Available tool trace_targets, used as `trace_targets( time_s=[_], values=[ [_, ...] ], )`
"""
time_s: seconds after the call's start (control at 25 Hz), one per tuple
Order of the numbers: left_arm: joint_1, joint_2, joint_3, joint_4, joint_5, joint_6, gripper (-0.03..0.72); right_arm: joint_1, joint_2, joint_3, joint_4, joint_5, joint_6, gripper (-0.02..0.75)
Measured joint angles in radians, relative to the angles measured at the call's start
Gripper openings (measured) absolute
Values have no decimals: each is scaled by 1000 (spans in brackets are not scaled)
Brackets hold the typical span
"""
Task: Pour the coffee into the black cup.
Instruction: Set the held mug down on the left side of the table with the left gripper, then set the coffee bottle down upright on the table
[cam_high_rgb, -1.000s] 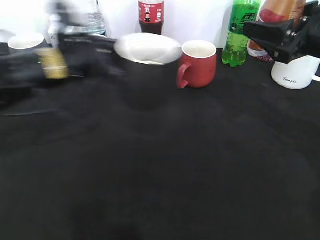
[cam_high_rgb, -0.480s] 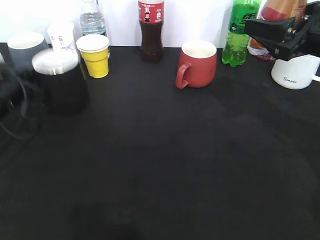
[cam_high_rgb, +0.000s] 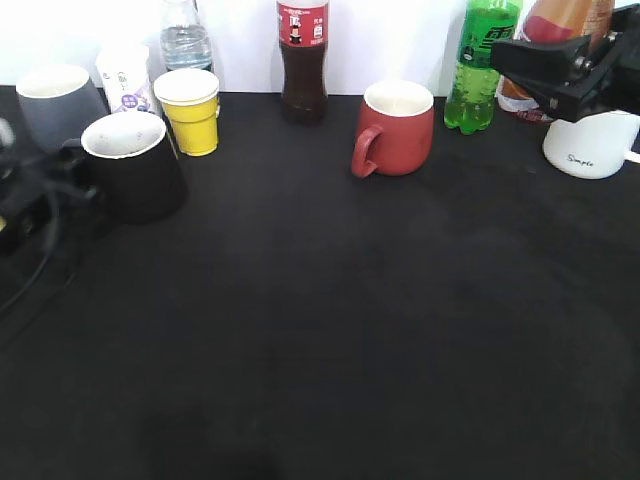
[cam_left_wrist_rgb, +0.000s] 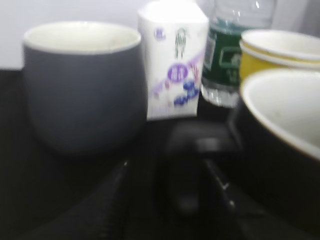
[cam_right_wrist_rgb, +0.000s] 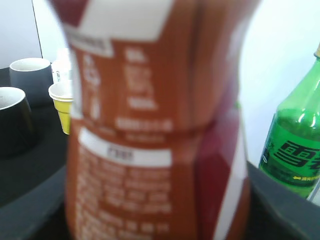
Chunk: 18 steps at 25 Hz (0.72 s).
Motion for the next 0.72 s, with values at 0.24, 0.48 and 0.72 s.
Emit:
trace_targets(
  time_s=[0.24,0.48,0.72],
  values=[
    [-1,-325,256,79,-25,-25,347,0,78,0,202,131,0,526],
    [-1,-548,259,278,76,-97,347,0,335,0,306,10,-317,526],
    [-1,-551,259,283,87,-98,347,0,519,-9,451,-160,-471,526]
  ],
)
